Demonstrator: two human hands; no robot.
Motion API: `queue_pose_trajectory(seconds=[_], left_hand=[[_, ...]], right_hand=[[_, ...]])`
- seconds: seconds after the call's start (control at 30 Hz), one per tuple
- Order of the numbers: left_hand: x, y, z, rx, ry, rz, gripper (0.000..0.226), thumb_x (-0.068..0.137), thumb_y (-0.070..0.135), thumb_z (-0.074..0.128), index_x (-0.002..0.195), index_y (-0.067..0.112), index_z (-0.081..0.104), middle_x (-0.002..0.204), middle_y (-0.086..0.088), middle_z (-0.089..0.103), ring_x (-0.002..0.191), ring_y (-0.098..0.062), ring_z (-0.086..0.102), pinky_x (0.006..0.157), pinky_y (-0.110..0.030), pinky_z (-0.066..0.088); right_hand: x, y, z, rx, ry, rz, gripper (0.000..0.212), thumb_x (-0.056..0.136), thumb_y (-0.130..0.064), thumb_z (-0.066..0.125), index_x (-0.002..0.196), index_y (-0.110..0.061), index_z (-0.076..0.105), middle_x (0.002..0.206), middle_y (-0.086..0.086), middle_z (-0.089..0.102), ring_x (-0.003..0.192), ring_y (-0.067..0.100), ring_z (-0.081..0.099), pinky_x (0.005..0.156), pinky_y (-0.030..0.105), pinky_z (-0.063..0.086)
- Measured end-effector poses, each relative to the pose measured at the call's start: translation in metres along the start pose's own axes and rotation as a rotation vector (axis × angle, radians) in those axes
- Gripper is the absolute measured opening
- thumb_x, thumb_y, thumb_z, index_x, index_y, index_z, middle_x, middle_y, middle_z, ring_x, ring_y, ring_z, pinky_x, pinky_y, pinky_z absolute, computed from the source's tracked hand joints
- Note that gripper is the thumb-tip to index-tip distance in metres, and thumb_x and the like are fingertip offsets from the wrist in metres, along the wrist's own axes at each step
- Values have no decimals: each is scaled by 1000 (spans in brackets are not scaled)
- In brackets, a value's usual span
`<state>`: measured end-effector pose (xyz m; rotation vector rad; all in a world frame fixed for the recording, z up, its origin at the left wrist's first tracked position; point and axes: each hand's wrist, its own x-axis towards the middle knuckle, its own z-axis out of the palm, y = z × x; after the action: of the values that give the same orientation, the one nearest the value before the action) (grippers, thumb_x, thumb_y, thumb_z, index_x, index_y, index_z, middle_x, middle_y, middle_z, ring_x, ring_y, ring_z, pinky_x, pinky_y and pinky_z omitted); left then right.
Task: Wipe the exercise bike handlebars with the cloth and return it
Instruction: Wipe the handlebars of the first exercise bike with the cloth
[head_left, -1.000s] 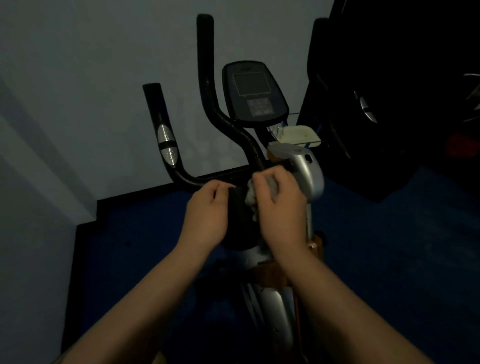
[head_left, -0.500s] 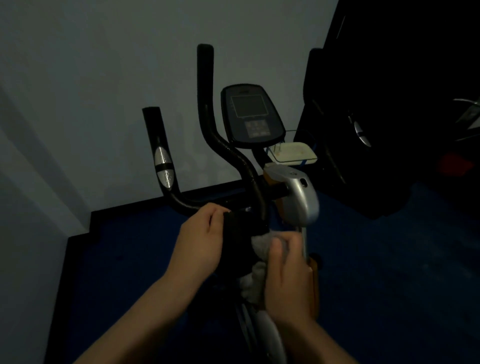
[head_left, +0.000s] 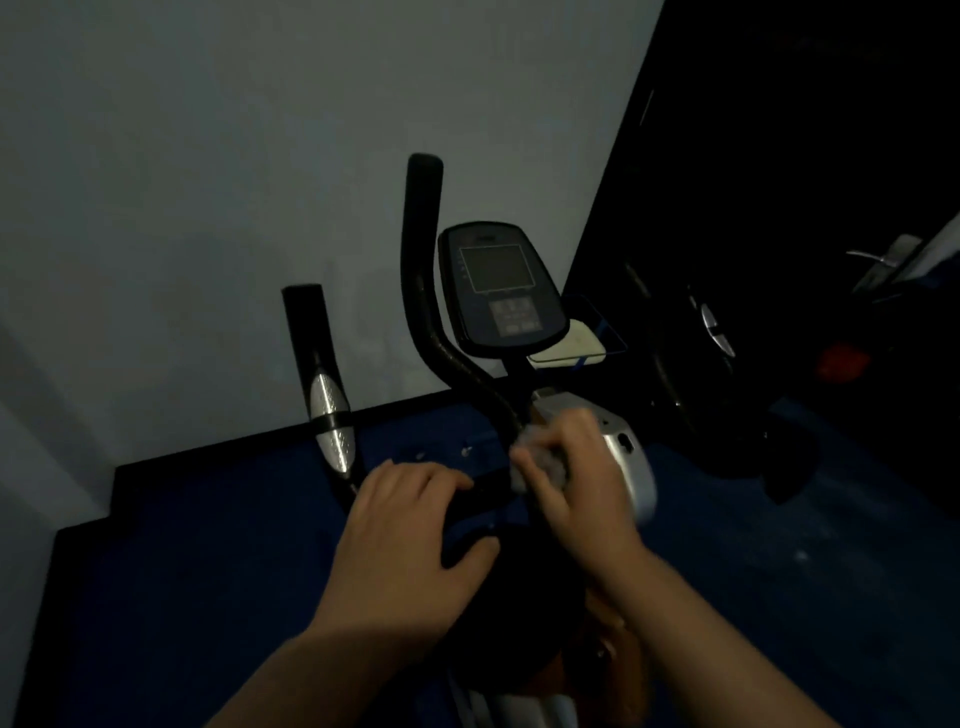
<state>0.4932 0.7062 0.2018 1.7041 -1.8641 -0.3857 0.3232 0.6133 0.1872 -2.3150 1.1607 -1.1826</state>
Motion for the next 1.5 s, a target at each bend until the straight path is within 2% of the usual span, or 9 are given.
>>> queue_pose_trajectory(seconds=[0.13, 0.27, 0.5, 0.67, 0.8, 1.0, 1.17, 1.27, 1.5], left_hand=[[-4, -4, 5, -12, 13, 1, 52, 73, 63, 39, 112, 33, 55, 104, 20, 52, 97, -4, 46, 84, -21, 25], [2, -6, 4, -20, 27, -37, 50, 68, 65, 41, 110, 40, 53, 97, 27, 46, 90, 3, 41, 81, -16, 21], [5, -1, 7, -23, 82, -91, 35, 69, 59, 45, 100, 45, 56, 90, 32, 51, 87, 3, 48, 89, -12, 26], [21, 3, -1, -177, 288, -144, 20, 82, 44, 51, 100, 41, 59, 95, 27, 59, 94, 1, 56, 85, -36, 47], [39, 3, -8, -187, 417, -132, 20, 84, 29, 55, 102, 34, 63, 100, 26, 60, 99, 2, 56, 86, -25, 45], [63, -17, -52, -25, 688, -115, 25, 83, 25, 54, 106, 20, 63, 124, 6, 52, 116, -9, 45, 99, -34, 34], [113, -35, -73, 105, 601, -156, 31, 88, 18, 56, 118, 13, 60, 134, -6, 51, 123, -22, 46, 104, -40, 34], [128, -49, -77, 129, 569, -263, 27, 95, 19, 48, 117, 15, 63, 120, -5, 62, 112, -23, 53, 92, -33, 40], [126, -54, -75, 253, 579, -281, 37, 95, 29, 47, 66, 12, 61, 74, 0, 57, 78, -20, 51, 63, -35, 42]], right_hand=[[45, -12, 8, 14, -28, 68, 17, 93, -32, 54, 87, -18, 46, 88, -6, 48, 77, 1, 50, 66, 21, 42], [-10, -1, -1, 43, 35, 132, 15, 91, -33, 56, 83, -29, 44, 84, -7, 48, 78, 0, 49, 67, 10, 37], [90, -19, 24, -41, -52, 62, 17, 95, -28, 51, 89, -13, 43, 92, -5, 43, 73, 4, 41, 58, 22, 26], [25, 4, 1, 47, -92, -45, 18, 94, -34, 49, 83, -23, 39, 84, -15, 38, 74, 1, 43, 62, 18, 35], [109, -26, 37, -74, -165, -167, 17, 96, -25, 50, 87, -14, 41, 93, 3, 43, 74, 14, 44, 60, 30, 36], [63, 0, 11, 63, -203, -204, 17, 92, -29, 53, 84, -21, 40, 88, -8, 40, 73, 9, 47, 58, 20, 40], [135, -38, 49, 26, -166, -169, 16, 94, -25, 53, 88, -15, 42, 96, 2, 45, 78, 14, 48, 64, 29, 40], [141, -41, 54, 98, -118, -115, 17, 94, -26, 54, 88, -15, 43, 97, 2, 47, 77, 10, 48, 65, 25, 38], [136, -26, 48, 8, -125, -235, 18, 93, -26, 54, 85, -14, 43, 91, -3, 43, 75, 10, 46, 63, 25, 39]])
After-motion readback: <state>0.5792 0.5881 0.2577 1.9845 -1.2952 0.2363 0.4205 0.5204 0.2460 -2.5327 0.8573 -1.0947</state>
